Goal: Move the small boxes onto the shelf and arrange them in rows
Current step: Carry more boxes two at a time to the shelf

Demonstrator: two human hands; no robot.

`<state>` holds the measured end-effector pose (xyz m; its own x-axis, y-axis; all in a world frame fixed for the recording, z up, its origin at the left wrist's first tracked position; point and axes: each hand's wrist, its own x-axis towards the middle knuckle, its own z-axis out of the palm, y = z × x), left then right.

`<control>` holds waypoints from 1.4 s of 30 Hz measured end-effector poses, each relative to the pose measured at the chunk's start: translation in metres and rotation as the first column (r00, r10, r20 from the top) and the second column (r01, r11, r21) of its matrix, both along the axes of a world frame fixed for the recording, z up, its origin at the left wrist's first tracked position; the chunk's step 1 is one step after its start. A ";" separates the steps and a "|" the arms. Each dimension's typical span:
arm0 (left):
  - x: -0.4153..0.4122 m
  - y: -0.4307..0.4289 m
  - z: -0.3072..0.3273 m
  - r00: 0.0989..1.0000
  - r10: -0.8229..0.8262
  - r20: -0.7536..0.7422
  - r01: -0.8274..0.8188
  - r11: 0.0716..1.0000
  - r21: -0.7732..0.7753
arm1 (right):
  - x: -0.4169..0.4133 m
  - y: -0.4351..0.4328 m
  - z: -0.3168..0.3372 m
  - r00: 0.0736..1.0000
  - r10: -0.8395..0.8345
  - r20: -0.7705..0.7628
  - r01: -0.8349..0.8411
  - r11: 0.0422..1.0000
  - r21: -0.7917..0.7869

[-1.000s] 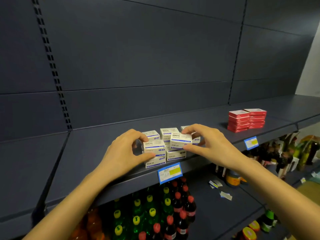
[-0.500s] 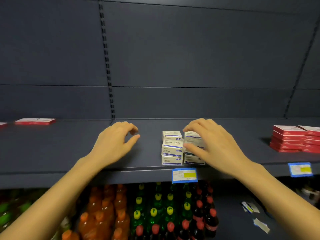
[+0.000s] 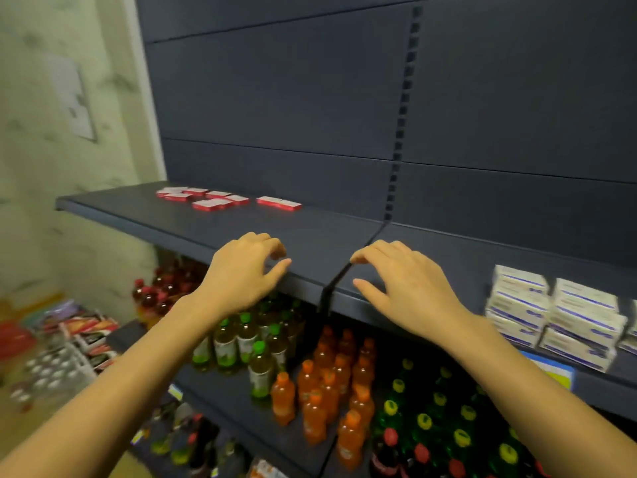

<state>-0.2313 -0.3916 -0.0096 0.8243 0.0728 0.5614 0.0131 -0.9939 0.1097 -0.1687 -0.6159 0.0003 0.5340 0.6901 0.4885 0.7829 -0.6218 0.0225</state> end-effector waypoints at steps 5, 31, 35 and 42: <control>-0.024 0.066 -0.005 0.996 0.087 -0.010 -0.087 0.996 0.003 | 0.007 0.070 -0.004 0.997 0.073 -0.021 -0.073 0.997 -0.011; 0.024 0.359 -0.018 0.995 0.063 -0.080 -0.065 0.998 -0.025 | 0.125 0.394 0.005 0.988 -0.101 -0.118 0.086 0.988 -0.126; 0.054 0.387 -0.019 0.998 0.034 -0.047 -0.036 0.999 -0.027 | 0.163 0.422 0.003 0.979 -0.163 -0.123 0.137 0.972 -0.191; 0.114 0.433 -0.014 0.994 -0.007 -0.105 0.008 1.000 0.016 | 0.225 0.465 0.001 0.950 -0.223 -0.220 0.157 0.947 -0.281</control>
